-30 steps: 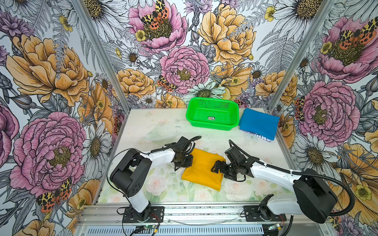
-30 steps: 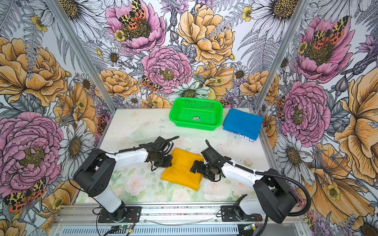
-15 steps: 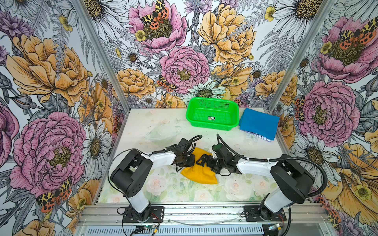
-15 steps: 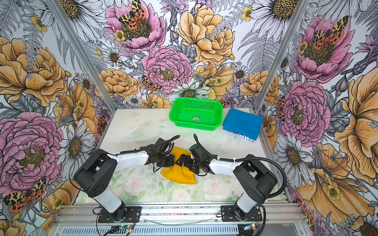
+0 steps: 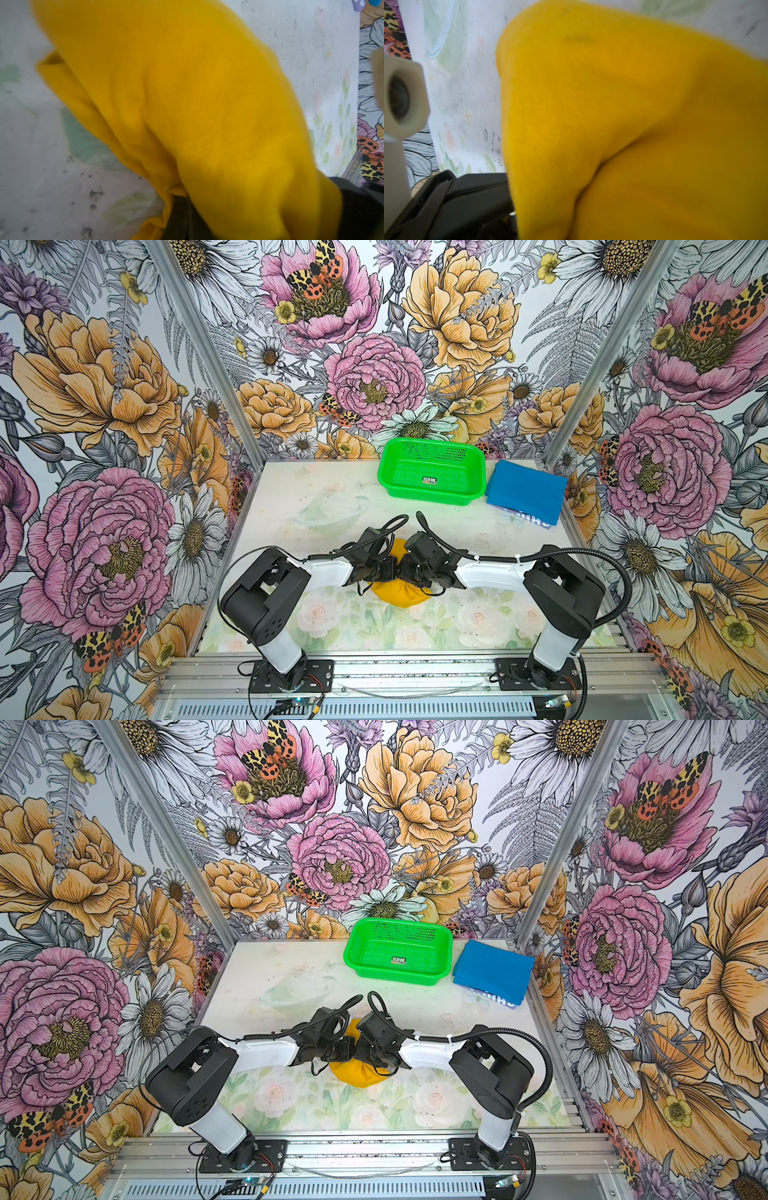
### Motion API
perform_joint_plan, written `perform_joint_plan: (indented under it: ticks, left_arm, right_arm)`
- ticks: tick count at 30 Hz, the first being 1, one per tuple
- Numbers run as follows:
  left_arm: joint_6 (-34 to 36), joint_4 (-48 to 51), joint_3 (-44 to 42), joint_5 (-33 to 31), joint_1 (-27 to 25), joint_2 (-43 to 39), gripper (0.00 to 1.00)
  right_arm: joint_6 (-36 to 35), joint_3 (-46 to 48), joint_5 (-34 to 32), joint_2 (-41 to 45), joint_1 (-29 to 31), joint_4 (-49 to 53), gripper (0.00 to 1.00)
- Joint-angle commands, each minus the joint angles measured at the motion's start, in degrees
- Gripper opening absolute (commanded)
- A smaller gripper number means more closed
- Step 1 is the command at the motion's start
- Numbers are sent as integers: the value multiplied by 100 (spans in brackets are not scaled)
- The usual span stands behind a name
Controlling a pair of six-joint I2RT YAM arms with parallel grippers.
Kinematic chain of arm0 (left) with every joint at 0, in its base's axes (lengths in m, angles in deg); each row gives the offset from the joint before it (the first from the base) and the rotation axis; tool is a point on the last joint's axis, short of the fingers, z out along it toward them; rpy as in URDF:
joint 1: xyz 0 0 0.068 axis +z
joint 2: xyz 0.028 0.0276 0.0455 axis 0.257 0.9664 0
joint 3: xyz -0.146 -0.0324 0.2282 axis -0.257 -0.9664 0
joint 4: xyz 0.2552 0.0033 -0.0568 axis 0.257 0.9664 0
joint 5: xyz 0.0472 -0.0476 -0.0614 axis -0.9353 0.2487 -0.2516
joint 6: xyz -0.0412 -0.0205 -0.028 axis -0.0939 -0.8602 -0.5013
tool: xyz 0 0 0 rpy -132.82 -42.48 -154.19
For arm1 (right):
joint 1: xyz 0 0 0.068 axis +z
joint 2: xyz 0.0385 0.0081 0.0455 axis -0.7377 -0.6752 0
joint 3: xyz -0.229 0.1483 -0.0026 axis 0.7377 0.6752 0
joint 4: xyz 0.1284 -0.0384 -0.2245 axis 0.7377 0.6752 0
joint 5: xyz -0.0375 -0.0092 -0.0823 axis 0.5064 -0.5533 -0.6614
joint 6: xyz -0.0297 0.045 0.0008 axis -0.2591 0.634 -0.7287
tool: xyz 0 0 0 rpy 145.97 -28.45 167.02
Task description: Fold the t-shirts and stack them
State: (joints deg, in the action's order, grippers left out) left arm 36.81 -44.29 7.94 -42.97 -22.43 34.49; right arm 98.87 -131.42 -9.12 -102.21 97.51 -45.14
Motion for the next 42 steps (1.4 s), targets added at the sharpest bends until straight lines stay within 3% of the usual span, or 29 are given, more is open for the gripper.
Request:
perform_joint_plan:
  ticks: [1, 2, 4, 5, 7, 9, 14, 20, 27, 33, 42]
  left_arm:
    - [5, 1183, -346, 57, 76, 10, 2]
    - [27, 1367, -324, -47, 190, -103, 13]
    - [78, 1850, -208, -354, 471, -351, 53]
    - [94, 2019, -159, -431, 603, -452, 66]
    - [124, 2278, -68, -502, 892, -676, 80]
    - [85, 2355, -61, -527, 1117, -914, 86]
    - [33, 2416, -54, -686, 1375, -1327, 90]
    - [42, 2297, -87, -641, 1404, -1278, 90]
    - [49, 2211, -90, -634, 1420, -1335, 91]
    - [90, 2184, -40, -620, 1442, -1351, 91]
    - [150, 2184, -34, -613, 1517, -1431, 91]
  right_arm:
    - [-261, 83, -435, -586, 109, 1178, 22]
    - [-326, 64, -533, -564, 109, 1340, 18]
    - [-538, -22, -793, -514, 85, 1780, 13]
    - [-644, -81, -912, -506, 71, 1996, 11]
    - [-932, -155, -1201, -403, 22, 2315, 4]
    - [-1197, -195, -1461, -215, -49, 2512, 0]
    - [-1995, -112, -1865, 655, -421, 2621, 0]
    - [-2898, -25, -1985, 1968, -1385, 2703, 0]
    - [-3929, -354, -1825, 3080, -3126, 2858, 0]
    - [-4619, -1553, -903, 2081, -4802, 2827, 0]
    - [-4873, -4296, 450, -595, -6043, 2826, 0]
